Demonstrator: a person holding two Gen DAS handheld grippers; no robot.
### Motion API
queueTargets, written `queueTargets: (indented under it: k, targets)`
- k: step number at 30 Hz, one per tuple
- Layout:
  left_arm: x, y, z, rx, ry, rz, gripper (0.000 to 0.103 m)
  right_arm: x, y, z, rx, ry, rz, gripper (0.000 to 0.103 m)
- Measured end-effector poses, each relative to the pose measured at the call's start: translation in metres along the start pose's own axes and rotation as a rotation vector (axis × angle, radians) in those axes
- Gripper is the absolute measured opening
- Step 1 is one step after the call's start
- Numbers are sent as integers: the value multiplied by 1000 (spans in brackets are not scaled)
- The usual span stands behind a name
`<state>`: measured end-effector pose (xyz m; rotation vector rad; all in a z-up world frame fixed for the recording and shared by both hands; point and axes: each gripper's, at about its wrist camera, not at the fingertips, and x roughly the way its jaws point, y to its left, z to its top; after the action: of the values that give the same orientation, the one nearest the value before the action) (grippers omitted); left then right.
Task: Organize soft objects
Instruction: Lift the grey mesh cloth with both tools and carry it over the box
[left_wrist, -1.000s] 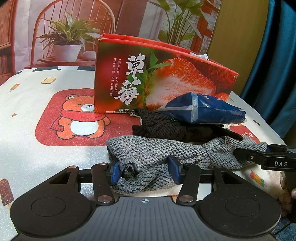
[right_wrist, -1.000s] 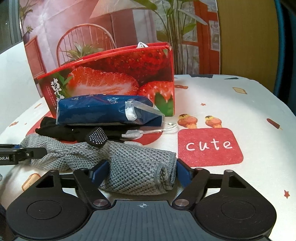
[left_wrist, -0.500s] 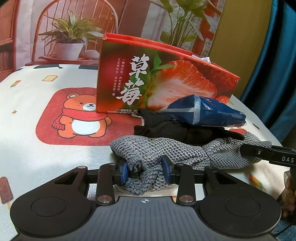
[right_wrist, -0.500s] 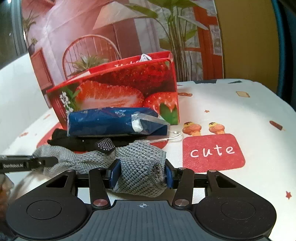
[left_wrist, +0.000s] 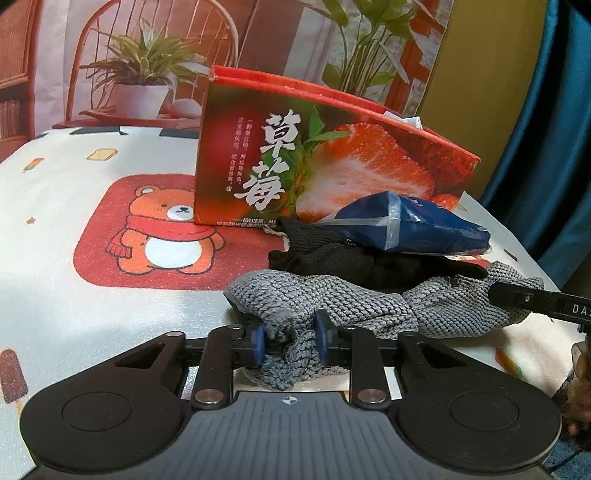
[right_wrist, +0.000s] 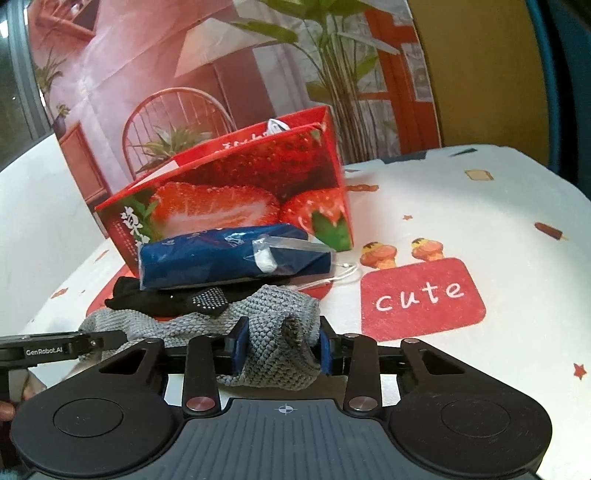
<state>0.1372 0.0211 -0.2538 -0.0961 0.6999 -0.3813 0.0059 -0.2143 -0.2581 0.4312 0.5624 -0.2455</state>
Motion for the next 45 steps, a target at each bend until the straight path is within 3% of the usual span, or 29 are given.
queueTargets:
  k: [4, 11, 15, 22, 28, 33, 37, 45]
  targets:
    - [-15, -10, 4, 64, -29, 6, 18, -4, 9, 2, -48, -14, 7, 26]
    - [-49, -19, 11, 90, -122, -10, 17, -14, 27, 6, -134, -37, 27, 22]
    - [-68, -23, 22, 99, -182, -10, 17, -31, 33, 16, -149, -98, 55, 22]
    - [-95, -34, 63, 132, -293, -12, 17, -53, 47, 58, -177, -193, 109, 22]
    - [-94, -39, 116, 147, -325, 9, 17, -50, 53, 117, -172, -247, 140, 21]
    - [-72, -48, 159, 182, -275, 2, 17, -30, 59, 165, -218, -239, 119, 21]
    - [-33, -53, 188, 204, -168, 13, 17, 7, 59, 195, -221, -147, 92, 21]
    - [32, -41, 199, 187, 2, 43, 17, 79, 60, 200, -228, 46, 13, 21]
